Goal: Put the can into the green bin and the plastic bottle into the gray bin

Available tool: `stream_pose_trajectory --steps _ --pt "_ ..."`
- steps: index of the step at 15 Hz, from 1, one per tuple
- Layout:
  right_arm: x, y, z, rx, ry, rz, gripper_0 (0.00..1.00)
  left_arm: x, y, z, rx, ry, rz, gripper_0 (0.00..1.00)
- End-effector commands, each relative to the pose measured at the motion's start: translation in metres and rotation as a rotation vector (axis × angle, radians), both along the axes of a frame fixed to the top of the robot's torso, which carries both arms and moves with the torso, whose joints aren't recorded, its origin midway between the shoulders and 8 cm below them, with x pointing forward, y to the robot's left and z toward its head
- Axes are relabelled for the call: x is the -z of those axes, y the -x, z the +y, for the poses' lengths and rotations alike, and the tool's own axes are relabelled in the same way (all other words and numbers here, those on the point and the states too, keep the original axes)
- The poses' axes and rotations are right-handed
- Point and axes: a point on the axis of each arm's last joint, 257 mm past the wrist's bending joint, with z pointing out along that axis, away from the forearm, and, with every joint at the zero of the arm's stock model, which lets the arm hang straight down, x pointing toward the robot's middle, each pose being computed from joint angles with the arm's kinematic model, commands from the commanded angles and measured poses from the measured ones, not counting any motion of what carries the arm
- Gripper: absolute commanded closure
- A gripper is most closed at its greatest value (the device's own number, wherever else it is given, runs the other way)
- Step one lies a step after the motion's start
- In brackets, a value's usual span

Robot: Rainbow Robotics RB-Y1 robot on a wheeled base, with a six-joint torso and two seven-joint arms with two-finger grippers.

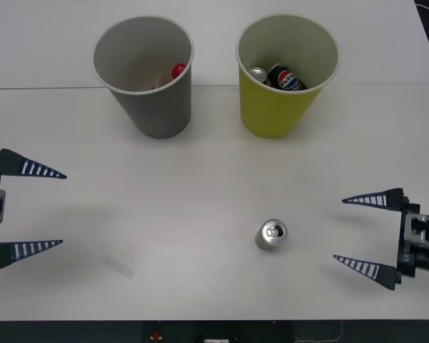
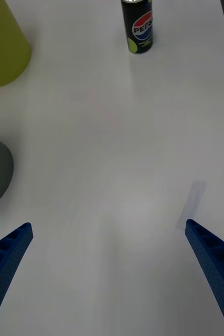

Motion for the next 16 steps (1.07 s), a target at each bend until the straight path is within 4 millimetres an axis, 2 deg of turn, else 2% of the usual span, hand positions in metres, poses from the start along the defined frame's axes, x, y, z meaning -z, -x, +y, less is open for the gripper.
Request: stream_pose_trajectory --steps 1,13,16 --pt "0.011 -0.005 0.017 -0.002 -0.056 0.024 0.0 0.0 0.0 0.0 0.0 0.0 0.0 0.0" --pt "0.038 -0.029 0.096 -0.017 -0.219 0.079 0.0 0.0 0.0 0.0 0.0 0.0 0.0 0.0" --pt "0.042 -0.033 0.108 -0.02 -0.21 0.069 0.0 0.0 0.0 0.0 0.0 0.0 0.0 0.0"
